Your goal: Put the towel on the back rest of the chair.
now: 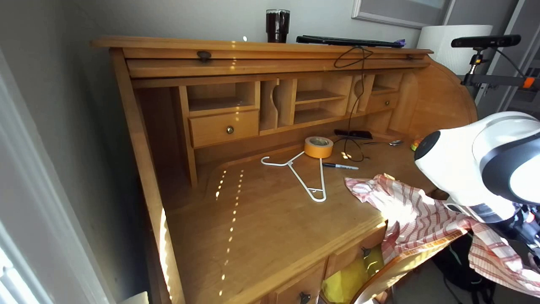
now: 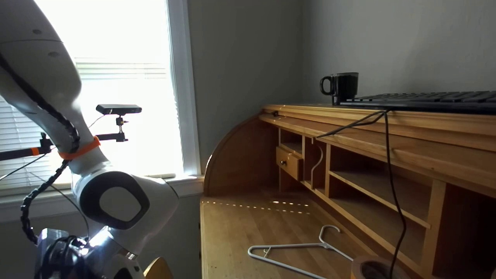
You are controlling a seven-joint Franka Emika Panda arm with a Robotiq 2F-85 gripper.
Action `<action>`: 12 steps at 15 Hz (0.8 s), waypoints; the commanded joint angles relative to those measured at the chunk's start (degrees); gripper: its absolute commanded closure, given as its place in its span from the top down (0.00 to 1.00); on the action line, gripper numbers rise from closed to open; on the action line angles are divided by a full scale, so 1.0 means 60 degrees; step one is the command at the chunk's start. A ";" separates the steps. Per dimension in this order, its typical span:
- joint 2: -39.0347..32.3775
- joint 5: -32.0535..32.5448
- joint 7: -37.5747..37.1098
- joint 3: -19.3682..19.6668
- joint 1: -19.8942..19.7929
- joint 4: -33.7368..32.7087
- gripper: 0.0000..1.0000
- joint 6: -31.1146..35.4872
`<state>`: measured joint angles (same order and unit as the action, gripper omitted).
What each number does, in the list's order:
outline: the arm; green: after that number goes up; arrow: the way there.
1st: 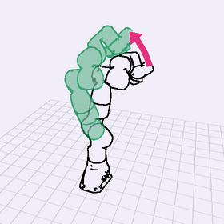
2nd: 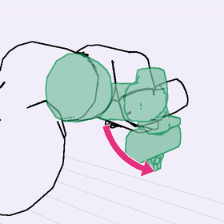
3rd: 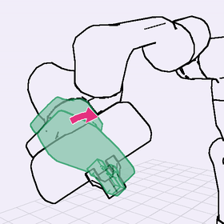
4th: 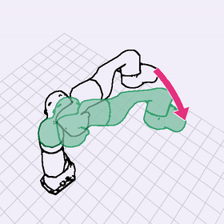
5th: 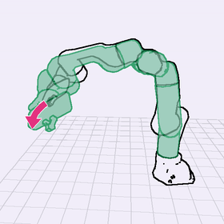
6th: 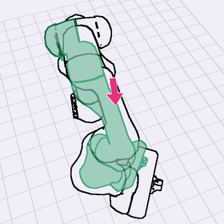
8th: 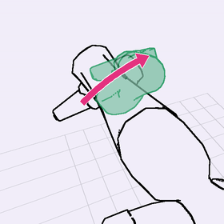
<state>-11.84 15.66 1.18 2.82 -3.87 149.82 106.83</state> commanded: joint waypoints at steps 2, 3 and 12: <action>0.1050 -0.1635 -0.0100 -0.0011 -0.0055 0.0316 0.85 0.0668; 0.1301 -0.1938 -0.0127 0.0010 -0.0060 0.0378 0.94 0.0770; 0.3429 -0.3657 -0.0230 0.0666 -0.0495 0.0620 1.00 0.1283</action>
<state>2.99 -3.63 0.40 4.95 -5.08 151.36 112.82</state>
